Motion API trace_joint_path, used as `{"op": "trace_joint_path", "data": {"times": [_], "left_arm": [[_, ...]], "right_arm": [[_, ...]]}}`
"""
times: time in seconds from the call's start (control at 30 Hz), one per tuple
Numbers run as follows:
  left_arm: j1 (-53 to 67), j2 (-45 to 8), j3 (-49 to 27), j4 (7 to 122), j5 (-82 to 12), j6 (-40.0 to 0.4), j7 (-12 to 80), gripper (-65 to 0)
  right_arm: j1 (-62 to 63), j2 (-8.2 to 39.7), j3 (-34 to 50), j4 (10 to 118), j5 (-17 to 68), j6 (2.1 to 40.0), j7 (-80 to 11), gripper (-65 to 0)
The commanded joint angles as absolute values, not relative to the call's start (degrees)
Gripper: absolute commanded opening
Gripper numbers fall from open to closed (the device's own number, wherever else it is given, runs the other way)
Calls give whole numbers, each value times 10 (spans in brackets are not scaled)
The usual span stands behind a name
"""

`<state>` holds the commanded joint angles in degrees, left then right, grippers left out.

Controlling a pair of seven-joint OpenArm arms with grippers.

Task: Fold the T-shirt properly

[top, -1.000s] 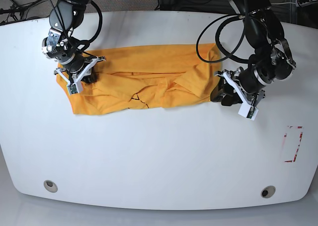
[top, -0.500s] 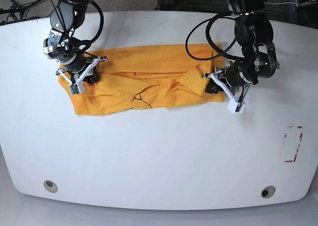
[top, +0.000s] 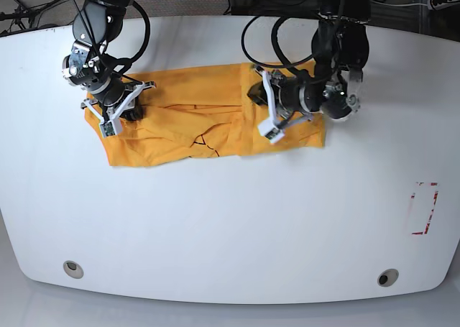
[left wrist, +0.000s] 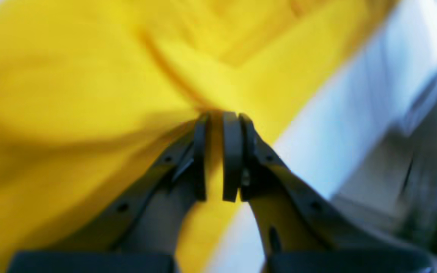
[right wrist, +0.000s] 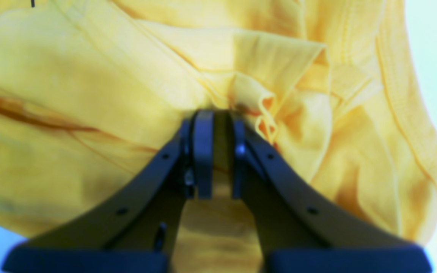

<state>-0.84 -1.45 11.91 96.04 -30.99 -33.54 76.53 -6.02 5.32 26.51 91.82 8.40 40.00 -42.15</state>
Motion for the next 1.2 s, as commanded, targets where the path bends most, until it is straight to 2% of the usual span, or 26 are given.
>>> {"op": "trace_joint_path", "data": {"times": [0.17,0.3,0.67,0.8,0.9,1.07,1.2], "left_arm": [[-19,-48,210,981,-310,-374,757,-608],[-17,-61,205,1002,-309,-396,732,-611],[22,-76,15,1019,-305,-394,649,-610],[32,-77,-19,1010,-305,-394,620,-610],[32,-78,-41,978,-305,-394,610,-610],[28,-74,-79,898,-305,-394,604,-610],[29,-76,-79,860,-305,-394,559,-611]], "right_arm": [[-58,53,265,917,84,400,-422,-590],[-57,53,265,917,84,400,-422,-590],[-58,52,264,936,84,400,-425,-587],[-58,52,264,956,85,400,-437,-575],[-53,45,265,972,85,400,-461,-506],[-44,32,268,1012,85,400,-497,-317],[-27,22,271,1040,85,400,-538,-220]]}}
